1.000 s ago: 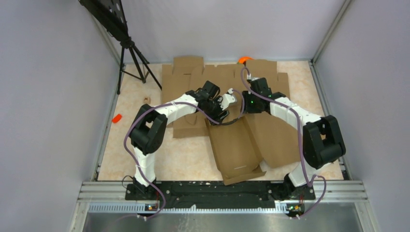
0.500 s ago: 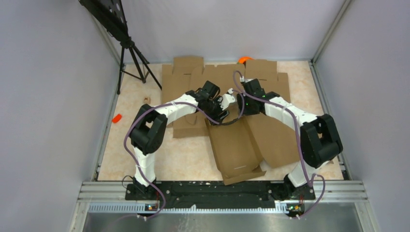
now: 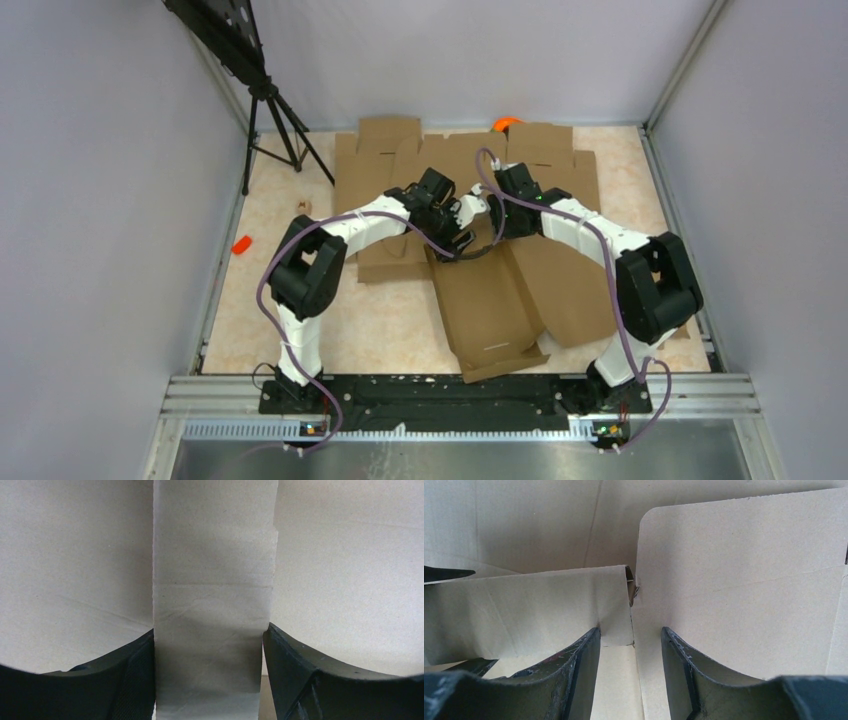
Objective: Fold the paper box
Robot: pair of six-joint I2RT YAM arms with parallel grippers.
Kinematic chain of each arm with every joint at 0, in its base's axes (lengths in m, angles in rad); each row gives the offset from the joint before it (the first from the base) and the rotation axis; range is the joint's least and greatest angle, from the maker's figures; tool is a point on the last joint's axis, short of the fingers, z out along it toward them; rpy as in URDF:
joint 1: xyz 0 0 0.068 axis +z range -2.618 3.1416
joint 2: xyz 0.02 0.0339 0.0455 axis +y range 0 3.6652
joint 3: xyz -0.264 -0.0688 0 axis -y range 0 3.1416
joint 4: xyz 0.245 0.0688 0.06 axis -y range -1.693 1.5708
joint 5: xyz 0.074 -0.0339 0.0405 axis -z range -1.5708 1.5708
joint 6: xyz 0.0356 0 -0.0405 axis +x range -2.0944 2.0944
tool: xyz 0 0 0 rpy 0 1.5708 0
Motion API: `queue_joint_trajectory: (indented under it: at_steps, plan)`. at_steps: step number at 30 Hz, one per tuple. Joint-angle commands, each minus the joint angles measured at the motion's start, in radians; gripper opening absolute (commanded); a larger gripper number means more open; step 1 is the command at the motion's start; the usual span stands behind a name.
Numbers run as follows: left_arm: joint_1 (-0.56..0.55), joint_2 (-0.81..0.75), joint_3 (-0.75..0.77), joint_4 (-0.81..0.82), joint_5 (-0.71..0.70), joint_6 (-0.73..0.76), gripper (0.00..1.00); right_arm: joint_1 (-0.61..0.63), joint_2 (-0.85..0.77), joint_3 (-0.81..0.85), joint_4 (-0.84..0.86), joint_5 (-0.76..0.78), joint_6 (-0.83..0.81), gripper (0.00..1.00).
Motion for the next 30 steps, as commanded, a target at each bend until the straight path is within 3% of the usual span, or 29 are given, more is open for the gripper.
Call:
queue_joint_trajectory:
  at_steps: [1, 5, 8, 15, 17, 20, 24, 30]
  plan:
    - [-0.001, -0.045, -0.003, 0.029, 0.064, -0.017, 0.73, 0.014, 0.028, 0.023, -0.014, -0.006, 0.004, 0.48]
    - [0.006, -0.063, -0.015, 0.047, 0.104, -0.03, 0.73, 0.017, 0.025, 0.02, -0.01, -0.012, 0.009, 0.47]
    - [0.015, -0.082, -0.026, 0.062, 0.144, -0.044, 0.82, 0.019, 0.025, 0.023, -0.009, -0.014, 0.011, 0.47]
    - [0.057, -0.147, -0.036, 0.087, 0.181, -0.095, 0.84, 0.019, 0.031, 0.03, -0.002, -0.039, 0.018, 0.47]
    - [0.063, -0.172, -0.049, 0.106, 0.167, -0.125, 0.97, 0.019, 0.032, 0.031, 0.001, -0.044, 0.02, 0.47]
    - [0.078, -0.204, -0.078, 0.149, 0.176, -0.182, 0.98, 0.019, 0.033, 0.032, 0.001, -0.052, 0.022, 0.47]
    - [0.081, -0.281, -0.142, 0.224, 0.119, -0.261, 0.98, 0.019, 0.031, 0.036, 0.0, -0.055, 0.023, 0.47]
    - [0.115, -0.447, -0.295, 0.258, -0.076, -0.463, 0.92, 0.02, 0.032, 0.039, -0.001, -0.06, 0.019, 0.47]
